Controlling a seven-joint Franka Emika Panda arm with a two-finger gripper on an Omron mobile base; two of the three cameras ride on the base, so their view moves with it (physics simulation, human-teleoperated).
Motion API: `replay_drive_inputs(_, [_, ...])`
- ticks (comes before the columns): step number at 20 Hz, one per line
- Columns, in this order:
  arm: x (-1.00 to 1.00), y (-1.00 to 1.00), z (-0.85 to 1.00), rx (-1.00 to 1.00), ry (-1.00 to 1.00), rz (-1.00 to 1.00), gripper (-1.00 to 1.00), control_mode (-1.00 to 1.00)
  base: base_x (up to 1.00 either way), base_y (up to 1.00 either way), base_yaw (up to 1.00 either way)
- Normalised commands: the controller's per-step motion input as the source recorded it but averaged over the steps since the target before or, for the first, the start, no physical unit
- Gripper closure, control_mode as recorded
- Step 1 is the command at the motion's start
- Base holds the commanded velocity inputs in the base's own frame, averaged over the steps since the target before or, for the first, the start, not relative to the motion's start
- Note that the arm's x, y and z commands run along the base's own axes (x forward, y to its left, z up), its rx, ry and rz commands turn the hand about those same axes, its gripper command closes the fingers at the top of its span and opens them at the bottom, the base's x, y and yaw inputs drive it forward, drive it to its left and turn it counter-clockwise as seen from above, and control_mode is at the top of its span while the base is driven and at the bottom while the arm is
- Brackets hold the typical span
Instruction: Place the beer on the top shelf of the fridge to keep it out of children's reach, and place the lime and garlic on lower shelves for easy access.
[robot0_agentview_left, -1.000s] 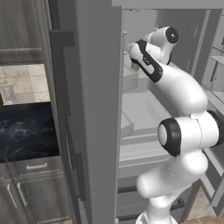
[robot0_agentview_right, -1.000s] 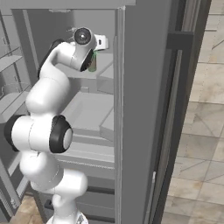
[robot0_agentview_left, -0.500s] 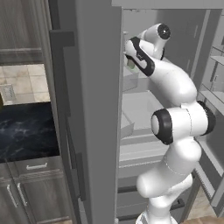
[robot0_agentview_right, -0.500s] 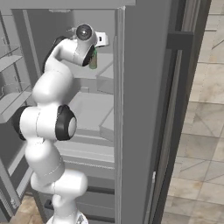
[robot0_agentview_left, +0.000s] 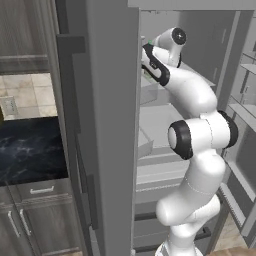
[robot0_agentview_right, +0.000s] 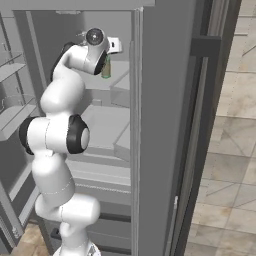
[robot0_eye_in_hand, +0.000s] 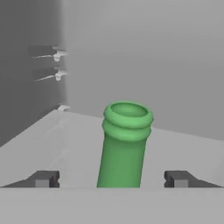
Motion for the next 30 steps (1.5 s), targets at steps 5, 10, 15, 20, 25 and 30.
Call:
replay_drive_inputs(5, [0.00, 0.00, -0.01, 0.00, 0.00, -0.03, -1.00, -1.00, 0.00, 0.00, 0.00])
replay_drive_inputs(10, [-0.23, -0.01, 0.00, 0.00, 0.01, -0.03, -1.00, -1.00, 0.00, 0.00, 0.00])
replay_drive_inputs(15, [-0.56, 0.00, -0.04, -0.01, 0.04, -0.03, -1.00, -1.00, 0.00, 0.00, 0.00])
replay_drive_inputs(20, [-0.82, -0.06, -0.10, 0.00, 0.05, -0.03, -1.00, -1.00, 0.00, 0.00, 0.00])
replay_drive_inputs(25, [-0.99, -0.07, -0.12, 0.00, 0.00, -0.03, -1.00, -1.00, 0.00, 0.00, 0.00])
replay_drive_inputs(30, [-0.95, -0.04, -0.17, 0.00, 0.03, -0.04, -1.00, -1.00, 0.00, 0.00, 0.00])
